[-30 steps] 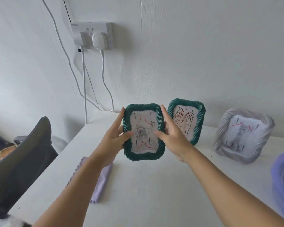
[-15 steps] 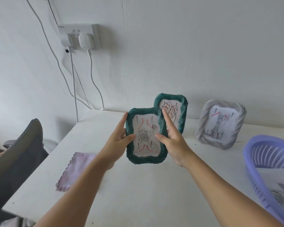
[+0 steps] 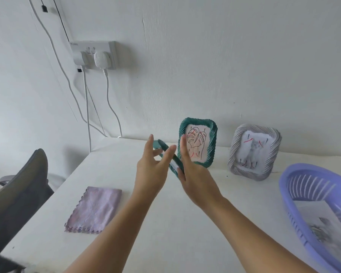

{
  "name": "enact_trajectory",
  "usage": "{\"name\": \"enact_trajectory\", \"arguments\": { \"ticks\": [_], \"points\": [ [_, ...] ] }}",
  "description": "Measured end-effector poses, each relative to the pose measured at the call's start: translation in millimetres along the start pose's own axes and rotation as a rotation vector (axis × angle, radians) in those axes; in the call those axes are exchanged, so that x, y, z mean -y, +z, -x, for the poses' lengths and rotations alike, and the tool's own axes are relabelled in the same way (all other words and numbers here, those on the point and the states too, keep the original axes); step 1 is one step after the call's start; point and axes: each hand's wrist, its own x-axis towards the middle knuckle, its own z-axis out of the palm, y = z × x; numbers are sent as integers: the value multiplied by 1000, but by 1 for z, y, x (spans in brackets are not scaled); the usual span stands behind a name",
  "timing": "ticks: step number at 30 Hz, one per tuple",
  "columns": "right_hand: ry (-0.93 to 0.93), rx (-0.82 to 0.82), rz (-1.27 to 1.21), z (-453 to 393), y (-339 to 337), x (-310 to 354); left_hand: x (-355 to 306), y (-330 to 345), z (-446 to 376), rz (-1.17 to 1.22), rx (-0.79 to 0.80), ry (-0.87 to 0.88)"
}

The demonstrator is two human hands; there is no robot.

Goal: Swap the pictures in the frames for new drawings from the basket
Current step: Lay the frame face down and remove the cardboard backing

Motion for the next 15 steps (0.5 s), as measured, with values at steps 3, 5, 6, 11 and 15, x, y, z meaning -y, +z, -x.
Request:
{"name": "enact_trajectory", "arguments": {
  "ticks": [3,5,6,11,15],
  "points": [
    [-56,67,-32,3,6,1,-1,-3,2,55,-46,-34],
    [-49,148,-187,4,3,2,6,-9,0,44,-62,-54],
    [-34,174,-264,5,3,2,10,-13,-2,53,-64,-66],
    [167,102,-404,-3,16,-23,19,-29,-5,300,38,-176],
    [379,249,-621,-7,20,-37,33,-32,-10,350,163,-253]
  ]
}}
